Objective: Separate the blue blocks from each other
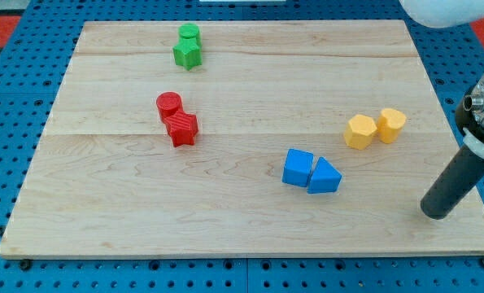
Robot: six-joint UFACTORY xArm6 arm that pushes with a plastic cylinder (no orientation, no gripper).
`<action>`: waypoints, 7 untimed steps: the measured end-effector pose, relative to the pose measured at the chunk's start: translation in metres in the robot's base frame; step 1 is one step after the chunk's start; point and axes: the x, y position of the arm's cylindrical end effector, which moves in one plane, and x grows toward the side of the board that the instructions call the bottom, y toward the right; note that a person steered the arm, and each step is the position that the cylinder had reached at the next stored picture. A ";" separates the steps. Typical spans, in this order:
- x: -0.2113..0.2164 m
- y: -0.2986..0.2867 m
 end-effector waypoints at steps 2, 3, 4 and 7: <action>-0.053 -0.031; -0.071 -0.049; -0.077 -0.058; -0.083 -0.084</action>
